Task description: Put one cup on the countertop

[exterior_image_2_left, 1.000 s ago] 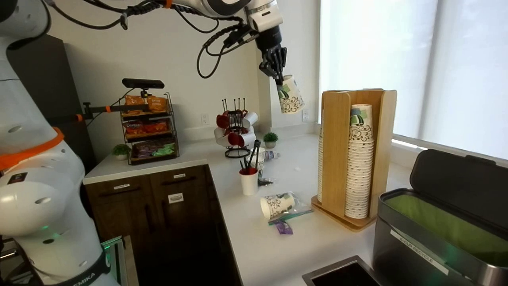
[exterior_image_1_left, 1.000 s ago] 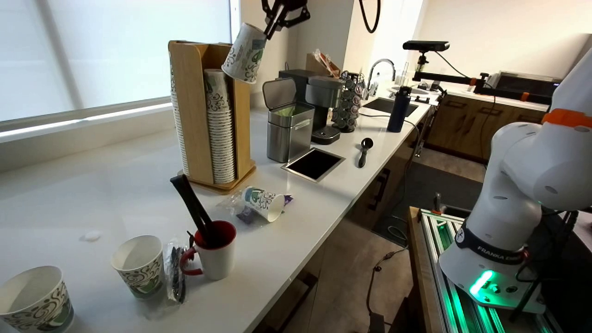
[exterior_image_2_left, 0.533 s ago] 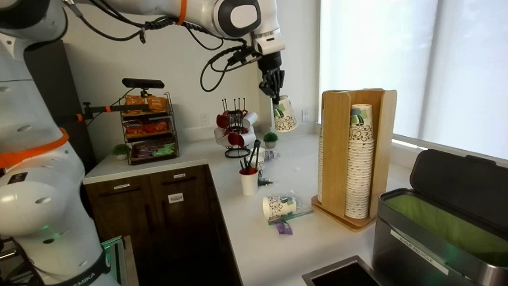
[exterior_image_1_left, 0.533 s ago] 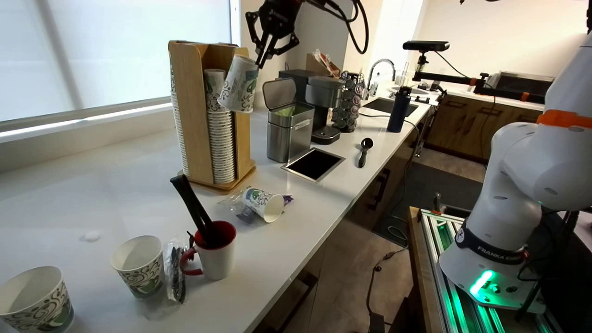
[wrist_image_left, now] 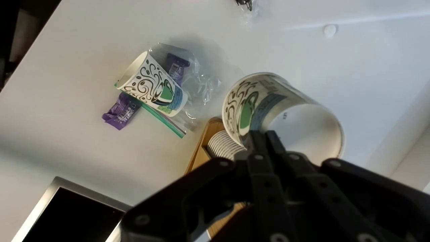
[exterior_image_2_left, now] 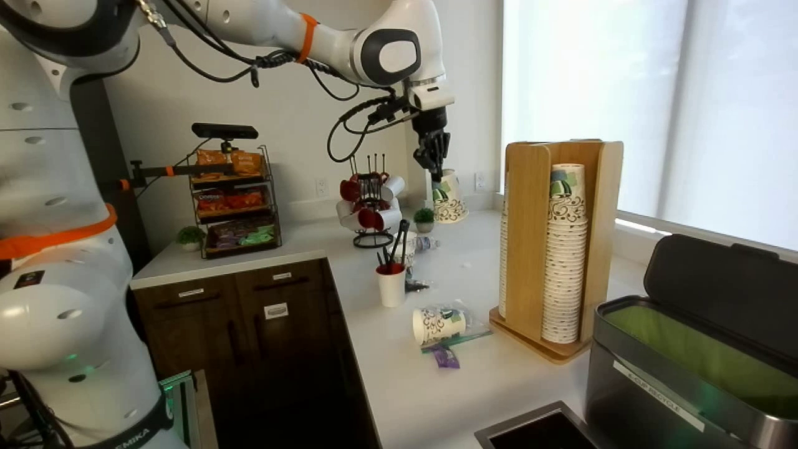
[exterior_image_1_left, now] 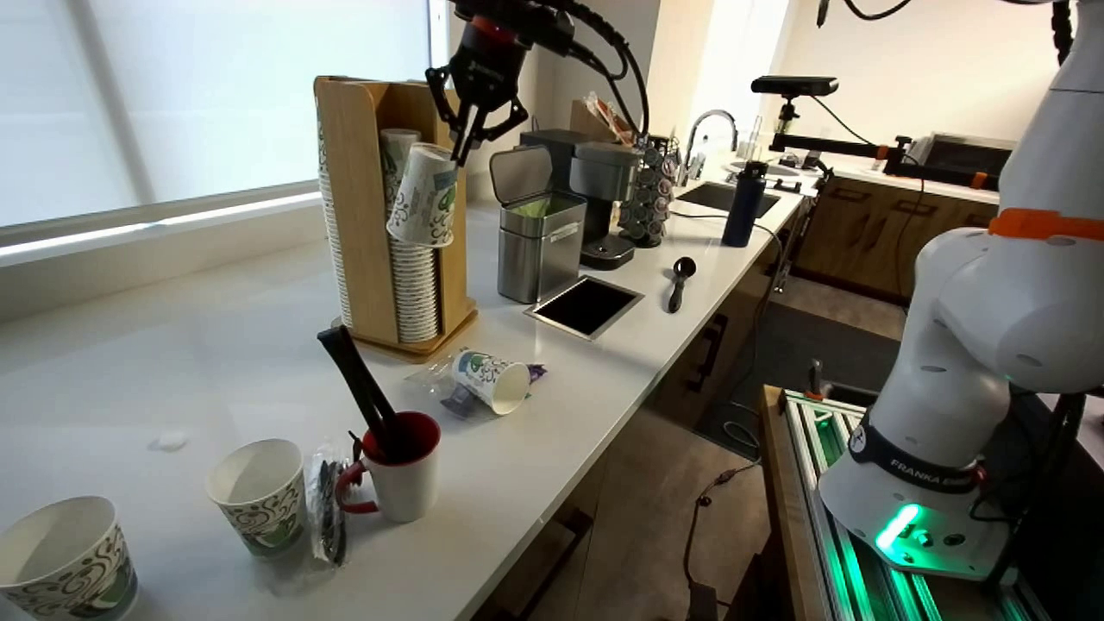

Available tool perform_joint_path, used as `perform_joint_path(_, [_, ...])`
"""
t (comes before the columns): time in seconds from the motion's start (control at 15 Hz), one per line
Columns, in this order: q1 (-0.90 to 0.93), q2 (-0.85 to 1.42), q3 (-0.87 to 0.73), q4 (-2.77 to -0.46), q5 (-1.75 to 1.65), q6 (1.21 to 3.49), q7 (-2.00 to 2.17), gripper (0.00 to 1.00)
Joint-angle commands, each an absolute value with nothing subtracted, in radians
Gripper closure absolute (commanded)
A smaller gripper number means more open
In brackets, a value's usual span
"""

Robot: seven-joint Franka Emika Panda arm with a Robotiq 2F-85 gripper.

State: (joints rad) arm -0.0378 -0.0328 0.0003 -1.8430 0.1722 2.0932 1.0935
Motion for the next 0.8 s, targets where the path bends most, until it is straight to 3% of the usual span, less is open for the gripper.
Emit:
perform_joint_path(0.0, [-0.033,-0.037,-0.005,-1.84,0.172,2.09,1.094,0.94])
perform_joint_path(0.07, [-0.03,-0.029,-0.001,-1.837,0.167,2.089,1.099,0.98])
perform_joint_path(0.73, [0.167,0.342,0.048,-1.585,-0.154,2.133,1.63,0.98])
